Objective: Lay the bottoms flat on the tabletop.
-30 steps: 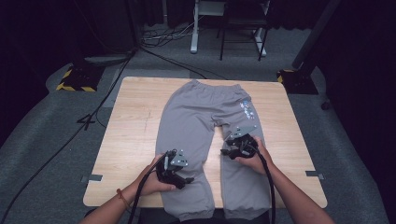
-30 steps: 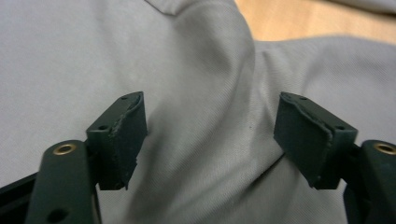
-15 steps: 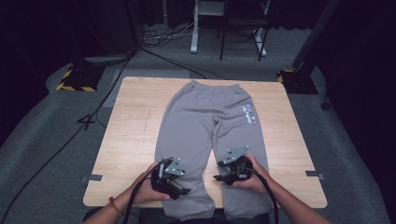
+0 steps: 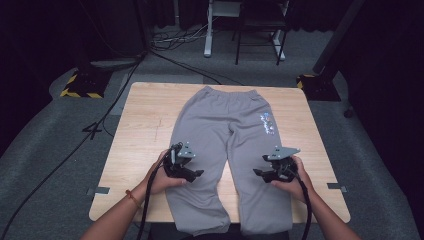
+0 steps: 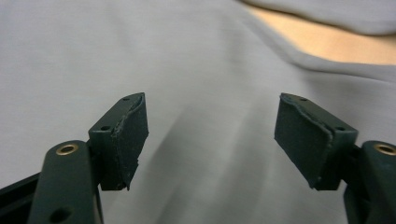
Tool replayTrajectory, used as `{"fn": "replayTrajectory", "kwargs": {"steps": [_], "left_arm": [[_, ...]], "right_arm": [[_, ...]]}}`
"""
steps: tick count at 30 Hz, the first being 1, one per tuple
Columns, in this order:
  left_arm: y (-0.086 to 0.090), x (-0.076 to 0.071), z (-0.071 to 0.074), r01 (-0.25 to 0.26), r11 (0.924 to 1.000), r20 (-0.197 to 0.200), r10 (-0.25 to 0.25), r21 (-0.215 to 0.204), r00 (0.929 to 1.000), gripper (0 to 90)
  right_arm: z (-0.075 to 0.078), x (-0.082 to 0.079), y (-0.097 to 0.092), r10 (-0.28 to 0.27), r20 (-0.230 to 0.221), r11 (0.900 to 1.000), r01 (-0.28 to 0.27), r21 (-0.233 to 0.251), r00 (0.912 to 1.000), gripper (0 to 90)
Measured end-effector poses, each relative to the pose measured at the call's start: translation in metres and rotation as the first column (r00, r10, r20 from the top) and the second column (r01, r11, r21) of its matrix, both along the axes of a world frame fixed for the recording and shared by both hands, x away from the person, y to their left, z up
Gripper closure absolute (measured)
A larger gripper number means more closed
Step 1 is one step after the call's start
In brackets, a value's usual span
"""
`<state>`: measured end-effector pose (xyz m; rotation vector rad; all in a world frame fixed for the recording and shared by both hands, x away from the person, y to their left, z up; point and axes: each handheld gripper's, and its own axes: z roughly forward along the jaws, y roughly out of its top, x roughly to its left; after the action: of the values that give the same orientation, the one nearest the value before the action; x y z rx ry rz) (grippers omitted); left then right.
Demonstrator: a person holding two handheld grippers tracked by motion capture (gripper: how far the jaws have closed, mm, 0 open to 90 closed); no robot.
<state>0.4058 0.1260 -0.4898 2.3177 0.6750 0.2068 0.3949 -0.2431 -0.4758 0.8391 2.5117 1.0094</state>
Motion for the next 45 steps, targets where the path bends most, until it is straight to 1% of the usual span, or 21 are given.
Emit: {"fn": "replayTrajectory", "kwargs": {"steps": [1,3,4,5,6,9,11,12,18,21,24,25,27,29,31,33,35,37,40,42,45], "left_arm": [[0.000,0.002,-0.003,0.006,1.0000,-0.020,-0.006,0.006,0.9998,27.0],[0.000,-0.002,-0.006,0.023,0.9995,0.010,-0.023,0.022,0.9997,26.7],[0.000,-0.005,-0.006,0.023,0.9995,0.002,-0.023,0.020,0.9997,26.8],[0.000,-0.008,-0.006,0.033,0.9991,0.007,-0.033,0.025,0.9994,25.9],[0.001,-0.013,-0.006,0.048,0.9984,0.003,-0.049,0.029,0.9988,25.9],[0.004,-0.026,-0.005,0.088,0.9956,0.001,-0.088,0.034,0.9961,25.4],[0.008,-0.034,-0.005,0.118,0.9918,-0.002,-0.118,0.050,0.9930,25.3],[0.011,-0.039,-0.005,0.123,0.9914,-0.001,-0.123,0.045,0.9924,25.3],[0.027,-0.059,-0.005,0.126,0.9909,-0.003,-0.126,0.047,0.9920,25.3],[0.032,-0.071,-0.006,0.125,0.9916,-0.004,-0.125,0.035,0.9922,25.3],[0.035,-0.082,-0.004,0.133,0.9898,-0.014,-0.133,0.049,0.9910,25.4],[0.035,-0.084,-0.003,0.137,0.9891,-0.023,-0.136,0.053,0.9904,25.6],[0.034,-0.085,-0.002,0.129,0.9913,-0.028,-0.128,0.027,0.9914,25.3],[0.032,-0.083,0.001,0.117,0.9931,-0.017,-0.117,-0.008,0.9929,23.8],[0.028,-0.075,0.003,0.096,0.9943,-0.026,-0.098,-0.046,0.9949,23.0],[0.021,-0.064,0.004,0.086,0.9961,-0.010,-0.086,-0.022,0.9962,19.8],[0.016,-0.050,0.005,0.074,0.9960,-0.014,-0.075,-0.051,0.9971,20.6],[0.013,-0.034,0.007,0.053,0.9952,-0.004,-0.054,-0.082,0.9985,21.8],[0.010,-0.007,0.004,0.009,0.9968,-0.016,-0.011,-0.080,0.9998,21.4],[0.006,0.008,0.000,-0.007,0.9982,-0.032,0.005,-0.059,0.9995,21.0],[0.000,0.025,-0.006,-0.034,0.9990,-0.041,0.033,-0.030,0.9986,21.1]], "right_arm": [[-0.003,0.003,-0.005,-0.020,-0.004,0.9997,0.020,-0.011,0.9998,33.9],[-0.008,0.003,-0.014,-0.028,-0.035,0.9996,0.028,-0.005,0.9990,32.0],[-0.010,0.001,-0.016,-0.025,-0.048,0.9996,0.024,-0.015,0.9986,31.2],[-0.013,-0.004,-0.017,-0.017,-0.049,0.9990,0.015,-0.041,0.9986,30.0],[-0.014,-0.009,-0.018,-0.009,-0.044,0.9989,0.007,-0.046,0.9990,30.1],[-0.016,-0.024,-0.025,-0.003,-0.071,0.9999,0.002,-0.013,0.9975,29.9],[-0.017,-0.036,-0.029,0.006,-0.072,0.9999,-0.006,-0.010,0.9974,29.8],[-0.016,-0.042,-0.031,0.011,-0.072,0.9998,-0.012,-0.016,0.9973,29.7],[-0.013,-0.067,-0.045,0.038,-0.104,0.9976,-0.044,-0.054,0.9938,28.6],[-0.011,-0.079,-0.052,0.038,-0.116,0.9967,-0.046,-0.068,0.9926,28.5],[-0.011,-0.086,-0.057,0.047,-0.122,0.9957,-0.056,-0.074,0.9914,28.4],[-0.010,-0.088,-0.058,0.049,-0.119,0.9947,-0.060,-0.084,0.9917,28.0],[-0.008,-0.090,-0.057,0.055,-0.087,0.9930,-0.064,-0.100,0.9947,27.5],[-0.004,-0.087,-0.057,0.044,-0.054,0.9958,-0.048,-0.079,0.9976,27.7],[0.001,-0.078,-0.057,0.024,-0.033,0.9994,-0.025,-0.025,0.9992,27.5],[0.004,-0.065,-0.056,0.008,-0.018,0.9997,-0.008,-0.022,0.9998,26.7],[0.003,-0.048,-0.053,-0.005,0.007,0.9995,0.005,-0.030,1.0000,27.1],[0.002,-0.032,-0.052,-0.023,0.003,0.9997,0.023,0.011,0.9997,27.7],[-0.002,0.000,-0.051,-0.082,-0.007,0.9960,0.083,0.034,0.9966,26.9],[-0.006,0.016,-0.051,-0.100,-0.007,0.9945,0.100,0.032,0.9950,26.7],[-0.010,0.034,-0.049,-0.116,-0.021,0.9908,0.117,0.067,0.9930,26.8]]}}
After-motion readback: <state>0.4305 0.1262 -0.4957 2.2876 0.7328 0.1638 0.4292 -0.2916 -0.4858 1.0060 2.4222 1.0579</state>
